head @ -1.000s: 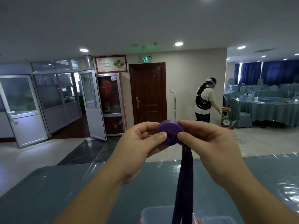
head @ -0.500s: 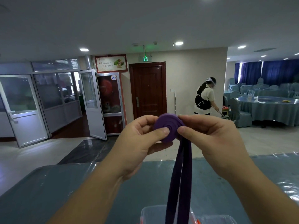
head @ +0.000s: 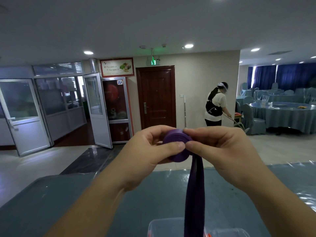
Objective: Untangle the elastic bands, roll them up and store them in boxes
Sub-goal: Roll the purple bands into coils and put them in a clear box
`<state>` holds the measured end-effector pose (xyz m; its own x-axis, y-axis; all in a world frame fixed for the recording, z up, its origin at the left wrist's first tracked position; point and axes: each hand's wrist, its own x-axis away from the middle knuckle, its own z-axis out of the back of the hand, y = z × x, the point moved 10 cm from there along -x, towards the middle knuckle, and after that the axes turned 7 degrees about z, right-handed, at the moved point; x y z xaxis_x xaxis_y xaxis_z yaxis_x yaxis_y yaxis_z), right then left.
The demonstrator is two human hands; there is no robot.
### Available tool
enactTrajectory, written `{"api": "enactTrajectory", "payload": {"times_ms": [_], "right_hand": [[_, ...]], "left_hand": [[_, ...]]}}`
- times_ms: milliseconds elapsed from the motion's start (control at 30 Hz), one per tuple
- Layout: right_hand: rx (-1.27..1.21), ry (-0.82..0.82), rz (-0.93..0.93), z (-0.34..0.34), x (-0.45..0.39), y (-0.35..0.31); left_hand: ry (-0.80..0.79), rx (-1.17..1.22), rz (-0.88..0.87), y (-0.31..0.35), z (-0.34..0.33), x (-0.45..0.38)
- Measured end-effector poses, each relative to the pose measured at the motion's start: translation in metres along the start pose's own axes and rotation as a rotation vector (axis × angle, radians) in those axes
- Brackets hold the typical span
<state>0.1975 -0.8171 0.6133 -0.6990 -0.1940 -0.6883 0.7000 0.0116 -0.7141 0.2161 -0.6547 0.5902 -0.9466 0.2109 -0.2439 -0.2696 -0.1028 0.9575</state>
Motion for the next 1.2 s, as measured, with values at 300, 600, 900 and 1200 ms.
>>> {"api": "enactTrajectory", "payload": {"times_ms": [300,600,900,1200], "right_hand": [[-0.035,0.099,-0.009,0.01,0.003,0.01],[0.009,0.056,0.003,0.012,0.0,0.009],[0.124,-0.023,-0.068,0.014,0.004,0.016],[-0.042,0.096,0.012,0.017,0.007,0.007]], "left_hand": [[0.046,0.256,0.048,-0.017,-0.003,-0.002],[0.068,-0.088,-0.043,-0.003,0.002,0.001],[0.011,-0.178,0.028,-0.014,-0.01,0.0],[0.067,0.007,-0.003,-0.009,0.0,-0.001]]}}
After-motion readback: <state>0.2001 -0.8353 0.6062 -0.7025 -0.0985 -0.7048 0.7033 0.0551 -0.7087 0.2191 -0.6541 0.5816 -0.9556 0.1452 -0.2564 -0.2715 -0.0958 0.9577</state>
